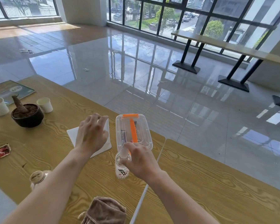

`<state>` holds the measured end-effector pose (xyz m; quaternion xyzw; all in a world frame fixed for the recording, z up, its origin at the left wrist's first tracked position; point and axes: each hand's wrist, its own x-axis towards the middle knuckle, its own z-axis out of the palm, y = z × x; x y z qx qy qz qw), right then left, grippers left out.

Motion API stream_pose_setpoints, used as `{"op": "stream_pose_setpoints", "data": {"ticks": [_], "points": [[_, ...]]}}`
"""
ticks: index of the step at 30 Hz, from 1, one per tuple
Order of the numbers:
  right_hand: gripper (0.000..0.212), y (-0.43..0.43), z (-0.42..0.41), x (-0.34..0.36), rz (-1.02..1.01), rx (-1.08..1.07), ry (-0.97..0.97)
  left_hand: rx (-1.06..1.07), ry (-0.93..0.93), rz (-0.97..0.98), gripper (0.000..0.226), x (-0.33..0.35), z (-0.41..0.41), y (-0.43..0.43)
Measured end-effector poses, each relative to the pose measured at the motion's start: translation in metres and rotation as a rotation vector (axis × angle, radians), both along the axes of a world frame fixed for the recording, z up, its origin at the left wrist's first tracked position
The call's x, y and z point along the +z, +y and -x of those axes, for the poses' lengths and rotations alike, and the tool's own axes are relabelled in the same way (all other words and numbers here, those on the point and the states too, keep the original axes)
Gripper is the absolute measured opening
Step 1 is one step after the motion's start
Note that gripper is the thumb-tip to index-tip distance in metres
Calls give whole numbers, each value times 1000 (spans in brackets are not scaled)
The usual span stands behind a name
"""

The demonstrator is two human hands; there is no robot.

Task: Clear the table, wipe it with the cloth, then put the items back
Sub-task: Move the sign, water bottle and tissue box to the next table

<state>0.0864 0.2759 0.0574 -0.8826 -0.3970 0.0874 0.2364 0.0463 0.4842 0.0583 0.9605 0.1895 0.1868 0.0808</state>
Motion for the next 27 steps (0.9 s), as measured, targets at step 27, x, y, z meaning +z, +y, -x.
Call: {"op": "stream_pose_setpoints", "data": {"ticks": [27], "points": [[50,-201,3,19,150,-395,-195,-387,112,-35,51,14,-9,-217]]}}
